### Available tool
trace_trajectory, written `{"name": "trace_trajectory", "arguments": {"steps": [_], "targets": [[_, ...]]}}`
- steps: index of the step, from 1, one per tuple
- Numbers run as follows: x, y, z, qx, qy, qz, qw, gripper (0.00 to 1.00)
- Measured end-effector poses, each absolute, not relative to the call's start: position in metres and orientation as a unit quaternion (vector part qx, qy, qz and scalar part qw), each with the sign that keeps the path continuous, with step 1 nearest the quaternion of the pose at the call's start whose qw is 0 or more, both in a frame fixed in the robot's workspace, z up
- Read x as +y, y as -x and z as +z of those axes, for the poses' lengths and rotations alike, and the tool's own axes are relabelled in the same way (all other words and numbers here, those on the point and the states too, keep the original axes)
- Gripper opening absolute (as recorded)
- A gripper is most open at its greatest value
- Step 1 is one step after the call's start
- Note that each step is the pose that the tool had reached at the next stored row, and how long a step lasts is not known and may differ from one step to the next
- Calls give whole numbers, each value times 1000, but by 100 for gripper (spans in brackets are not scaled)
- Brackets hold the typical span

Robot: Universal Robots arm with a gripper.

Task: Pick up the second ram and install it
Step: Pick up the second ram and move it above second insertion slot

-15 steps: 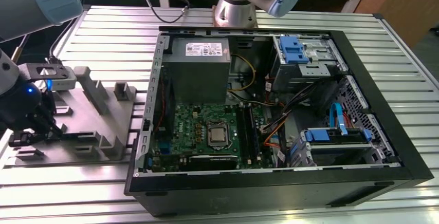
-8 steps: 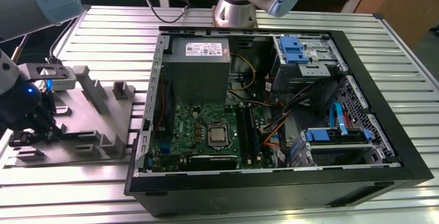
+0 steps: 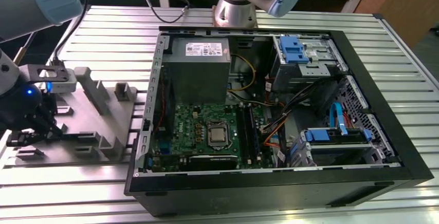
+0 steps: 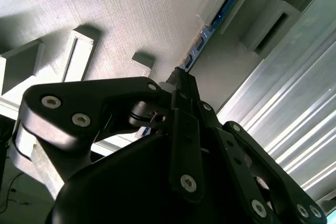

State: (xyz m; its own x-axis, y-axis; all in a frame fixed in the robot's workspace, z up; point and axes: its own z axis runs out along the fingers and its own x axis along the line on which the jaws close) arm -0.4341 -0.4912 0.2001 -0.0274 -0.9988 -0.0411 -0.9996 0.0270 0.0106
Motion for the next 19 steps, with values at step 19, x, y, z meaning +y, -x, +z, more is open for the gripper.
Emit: {"name": "trace_trajectory", "arguments": {"steps": [19], "targets": [[-491, 434, 200, 703, 710, 18, 11, 11]]}}
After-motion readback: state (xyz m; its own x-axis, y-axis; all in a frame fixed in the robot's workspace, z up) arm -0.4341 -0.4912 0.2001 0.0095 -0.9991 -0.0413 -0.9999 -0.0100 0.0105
